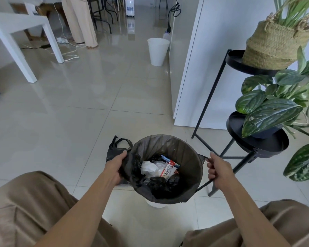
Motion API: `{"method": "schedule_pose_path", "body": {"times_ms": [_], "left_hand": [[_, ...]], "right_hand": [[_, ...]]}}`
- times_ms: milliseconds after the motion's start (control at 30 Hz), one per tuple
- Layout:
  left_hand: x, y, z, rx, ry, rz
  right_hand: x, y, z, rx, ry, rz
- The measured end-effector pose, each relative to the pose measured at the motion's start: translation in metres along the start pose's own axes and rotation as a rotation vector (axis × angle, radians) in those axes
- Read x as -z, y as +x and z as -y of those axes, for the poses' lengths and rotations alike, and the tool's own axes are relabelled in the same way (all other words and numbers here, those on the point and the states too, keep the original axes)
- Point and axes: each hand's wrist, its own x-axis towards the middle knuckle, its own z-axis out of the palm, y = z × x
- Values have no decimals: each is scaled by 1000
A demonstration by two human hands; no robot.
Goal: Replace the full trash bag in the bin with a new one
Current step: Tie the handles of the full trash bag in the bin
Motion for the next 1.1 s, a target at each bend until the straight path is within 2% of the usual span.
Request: {"method": "schedule_pose_path", "body": {"times_ms": [233,400,500,633,700,767,833,900,967,1033,1100], "left_hand": [[-2,-13,4,-30,517,-57],[15,-18,10,-133,600,-250],[26,-25,10,-151,590,-311],[32,-34,4,-174,620,-271],[35,-36,-3,-162,637,-257],[37,-38,-10,-136,529,-234],[37,-41,-17,-86,315,-218],[38,-40,-22,-80,114,-224],[39,-37,-25,-183,11,-285],[36,-37,-28,-310,78,-334],[29,-40,-31,-348,170,-298]], "right_hand": [[-23,-26,23,168,-6,256],[-32,-33,25,278,-169,540],[-41,-31,26,269,-192,650],[-58,-30,23,194,-409,523],[-62,-30,22,210,-619,438],[-64,-31,24,251,-767,380],[-66,-34,28,281,-806,340],[-67,-36,31,279,-755,348],[-68,-37,33,218,-564,411],[-69,-41,34,163,-314,544],[-70,-46,37,149,-142,700]]}}
